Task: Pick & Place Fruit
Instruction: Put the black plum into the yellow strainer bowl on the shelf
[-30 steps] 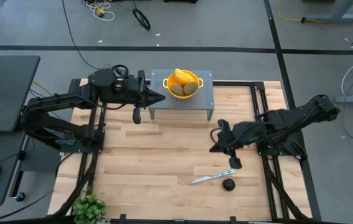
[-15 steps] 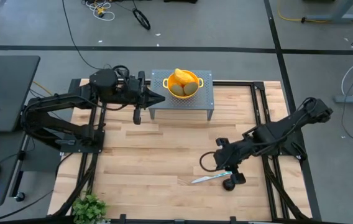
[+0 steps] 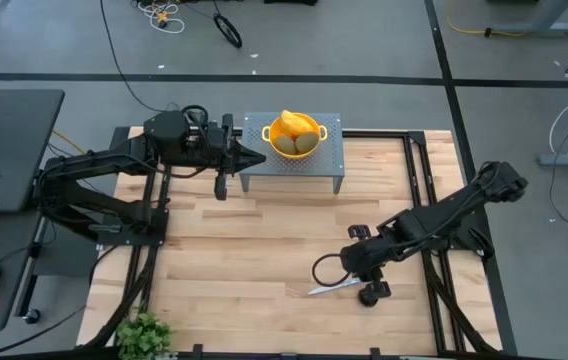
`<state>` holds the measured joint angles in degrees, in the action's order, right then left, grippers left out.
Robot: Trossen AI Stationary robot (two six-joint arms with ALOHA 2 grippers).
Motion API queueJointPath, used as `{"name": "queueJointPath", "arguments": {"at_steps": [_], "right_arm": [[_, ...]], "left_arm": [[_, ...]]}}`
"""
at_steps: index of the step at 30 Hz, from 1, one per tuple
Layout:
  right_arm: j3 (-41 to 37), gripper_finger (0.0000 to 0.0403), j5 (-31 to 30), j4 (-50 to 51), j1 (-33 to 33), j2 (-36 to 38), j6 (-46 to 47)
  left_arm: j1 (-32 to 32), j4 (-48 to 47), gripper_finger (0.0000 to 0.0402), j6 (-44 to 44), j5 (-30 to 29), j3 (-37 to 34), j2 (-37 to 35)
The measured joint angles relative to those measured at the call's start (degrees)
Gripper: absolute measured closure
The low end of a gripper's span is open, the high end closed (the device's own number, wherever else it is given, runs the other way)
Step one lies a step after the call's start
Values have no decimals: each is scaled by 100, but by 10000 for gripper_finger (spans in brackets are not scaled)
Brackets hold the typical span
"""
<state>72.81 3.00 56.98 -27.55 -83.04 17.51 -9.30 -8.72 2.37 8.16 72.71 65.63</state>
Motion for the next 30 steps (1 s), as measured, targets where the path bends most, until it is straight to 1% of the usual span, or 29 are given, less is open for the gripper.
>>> {"name": "queueJointPath", "arguments": {"at_steps": [4, 8, 10, 13, 15, 17, 23, 30], "right_arm": [[-1, 191, -155, 134, 2, -103, 149], [0, 112, -187, 297, 4, -194, 166], [1, 78, -182, 304, 2, -246, 174], [1, 41, -143, 304, 2, -305, 176], [1, 26, -126, 319, 2, -342, 191], [0, 21, -92, 327, 2, -382, 260], [0, 19, -132, 358, -126, -539, 364], [1, 19, -187, 310, -489, -825, 426]], "left_arm": [[0, -3, 393, 0, 0, 0, 0], [0, -35, 396, 0, 0, 0, 0], [0, -110, 390, 0, 0, 0, 0], [0, -184, 387, -17, 0, 0, 0], [0, -215, 392, -17, 0, 0, 0], [0, -226, 396, -18, 0, 0, 0], [0, -216, 389, -19, 2, 0, -45], [1, -295, 395, -17, 2, -2, -158]]}}
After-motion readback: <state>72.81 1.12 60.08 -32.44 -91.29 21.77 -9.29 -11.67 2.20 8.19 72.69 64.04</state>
